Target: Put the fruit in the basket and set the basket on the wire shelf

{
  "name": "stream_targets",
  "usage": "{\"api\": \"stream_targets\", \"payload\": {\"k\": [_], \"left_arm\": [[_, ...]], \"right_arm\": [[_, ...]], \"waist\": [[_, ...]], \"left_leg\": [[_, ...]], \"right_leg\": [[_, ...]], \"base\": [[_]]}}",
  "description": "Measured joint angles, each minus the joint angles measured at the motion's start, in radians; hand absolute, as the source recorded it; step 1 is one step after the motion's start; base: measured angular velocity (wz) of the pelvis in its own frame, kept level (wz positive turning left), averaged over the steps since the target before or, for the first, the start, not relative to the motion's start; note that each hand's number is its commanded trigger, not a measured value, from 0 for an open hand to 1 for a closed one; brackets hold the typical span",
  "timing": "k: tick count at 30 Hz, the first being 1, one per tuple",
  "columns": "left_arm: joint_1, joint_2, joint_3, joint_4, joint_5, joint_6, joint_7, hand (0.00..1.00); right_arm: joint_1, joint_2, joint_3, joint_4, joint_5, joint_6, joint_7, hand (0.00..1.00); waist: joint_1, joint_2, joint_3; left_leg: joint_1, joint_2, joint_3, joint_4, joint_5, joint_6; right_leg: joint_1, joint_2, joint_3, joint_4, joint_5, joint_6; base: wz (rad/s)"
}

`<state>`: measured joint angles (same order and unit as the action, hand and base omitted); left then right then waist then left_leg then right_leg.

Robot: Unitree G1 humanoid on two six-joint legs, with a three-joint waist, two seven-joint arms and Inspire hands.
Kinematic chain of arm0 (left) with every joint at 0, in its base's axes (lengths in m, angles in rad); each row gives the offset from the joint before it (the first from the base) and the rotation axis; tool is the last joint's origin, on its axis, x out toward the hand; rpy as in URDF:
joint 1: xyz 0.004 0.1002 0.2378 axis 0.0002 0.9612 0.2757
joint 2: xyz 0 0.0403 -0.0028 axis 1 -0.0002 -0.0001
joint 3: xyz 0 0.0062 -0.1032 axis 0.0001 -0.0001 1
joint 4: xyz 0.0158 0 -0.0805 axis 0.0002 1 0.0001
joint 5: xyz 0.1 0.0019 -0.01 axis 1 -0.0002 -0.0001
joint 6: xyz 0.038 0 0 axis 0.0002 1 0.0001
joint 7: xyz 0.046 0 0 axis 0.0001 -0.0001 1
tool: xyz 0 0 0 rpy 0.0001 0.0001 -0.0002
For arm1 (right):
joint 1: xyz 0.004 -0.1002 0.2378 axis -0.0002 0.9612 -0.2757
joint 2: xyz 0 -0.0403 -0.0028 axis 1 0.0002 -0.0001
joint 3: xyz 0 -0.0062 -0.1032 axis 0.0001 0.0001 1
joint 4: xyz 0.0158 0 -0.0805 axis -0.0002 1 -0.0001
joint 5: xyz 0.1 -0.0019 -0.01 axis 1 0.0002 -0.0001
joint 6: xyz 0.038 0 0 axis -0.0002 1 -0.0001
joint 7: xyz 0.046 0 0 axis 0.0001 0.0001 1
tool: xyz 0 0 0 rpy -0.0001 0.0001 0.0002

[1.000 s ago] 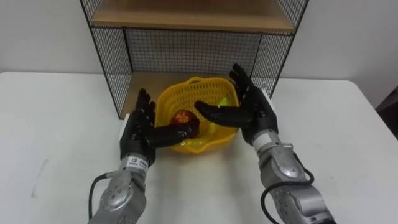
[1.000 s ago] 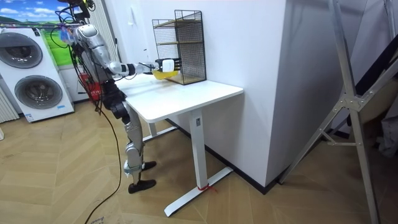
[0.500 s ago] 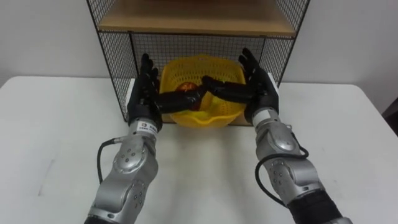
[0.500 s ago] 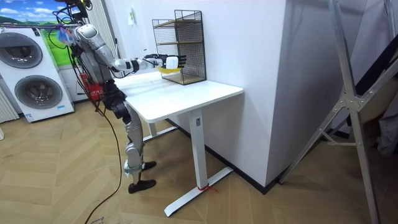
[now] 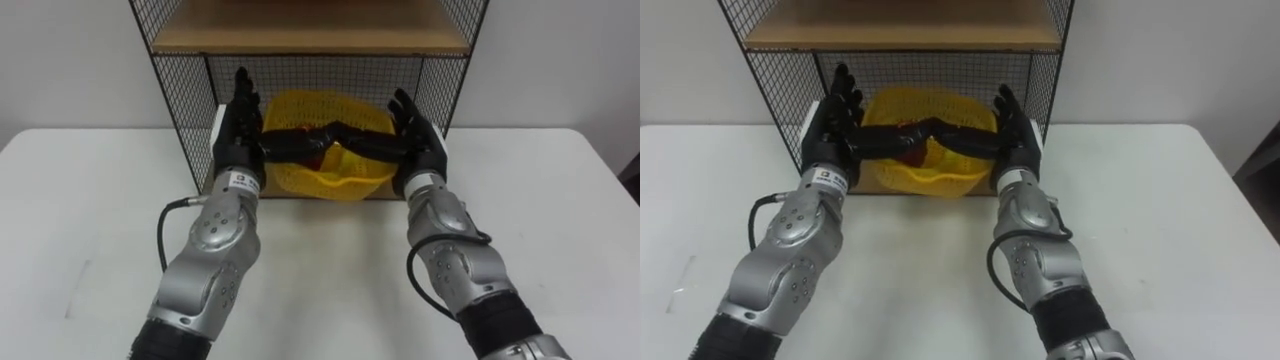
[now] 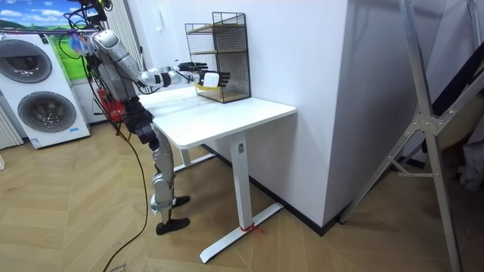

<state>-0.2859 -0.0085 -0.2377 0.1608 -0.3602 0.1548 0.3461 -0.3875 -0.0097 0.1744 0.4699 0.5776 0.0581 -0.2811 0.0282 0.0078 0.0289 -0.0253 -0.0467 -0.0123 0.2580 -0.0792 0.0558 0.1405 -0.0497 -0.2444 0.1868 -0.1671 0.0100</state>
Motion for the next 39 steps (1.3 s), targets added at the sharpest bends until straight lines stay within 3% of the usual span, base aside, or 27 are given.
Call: {"api": "stream_targets", "payload": {"k": [5,12,18,25,31,39], "left_arm": [[-0.006,-0.024,0.020,0.078,-0.002,0.017,-0.004,0.00],[-0.091,-0.051,0.073,0.221,-0.003,0.069,-0.007,0.00],[-0.127,-0.038,0.088,0.286,-0.070,0.079,-0.004,0.00],[-0.129,-0.038,0.101,0.293,-0.070,0.087,-0.006,0.00],[-0.151,-0.032,0.121,0.298,-0.067,0.111,-0.019,0.00],[-0.178,-0.025,0.158,0.369,-0.061,0.113,-0.074,0.00]], "right_arm": [[-0.034,0.006,-0.005,0.128,0.007,0.024,0.000,0.00],[-0.128,0.018,-0.074,0.233,0.007,0.057,0.000,0.00],[-0.143,0.018,-0.079,0.239,0.025,0.075,0.002,0.00],[-0.146,0.019,-0.079,0.239,0.030,0.077,0.003,0.00],[-0.183,0.014,-0.082,0.238,0.022,0.113,0.002,0.00],[-0.212,0.013,-0.093,0.238,-0.003,0.119,0.018,0.00]], "waist": [[-0.001,0.016,-0.0102],[-0.015,0.019,-0.0093],[-0.022,0.029,-0.0082],[-0.022,0.029,-0.0083],[-0.021,0.027,-0.0117],[-0.017,0.023,-0.0137]], "left_leg": [[0.014,0.000,0.003,-0.008,0.000,0.000],[0.021,-0.001,0.004,-0.012,0.002,0.000],[0.030,-0.001,0.007,-0.024,0.008,0.001],[0.028,-0.001,0.008,-0.026,0.008,0.000],[0.016,0.000,0.016,-0.033,0.013,0.002],[0.021,0.003,0.034,-0.042,0.020,0.002]], "right_leg": [[0.008,0.001,0.022,0.001,0.004,-0.006],[0.015,0.006,0.022,-0.001,0.003,-0.001],[0.018,0.002,0.027,-0.001,0.006,-0.005],[0.014,0.001,0.024,-0.001,0.005,-0.003],[-0.002,0.001,0.025,0.003,0.009,-0.008],[-0.014,0.001,0.048,0.005,0.013,-0.008]], "base": [[-0.02],[0.00],[0.00],[0.00],[-0.03],[-0.06]]}}
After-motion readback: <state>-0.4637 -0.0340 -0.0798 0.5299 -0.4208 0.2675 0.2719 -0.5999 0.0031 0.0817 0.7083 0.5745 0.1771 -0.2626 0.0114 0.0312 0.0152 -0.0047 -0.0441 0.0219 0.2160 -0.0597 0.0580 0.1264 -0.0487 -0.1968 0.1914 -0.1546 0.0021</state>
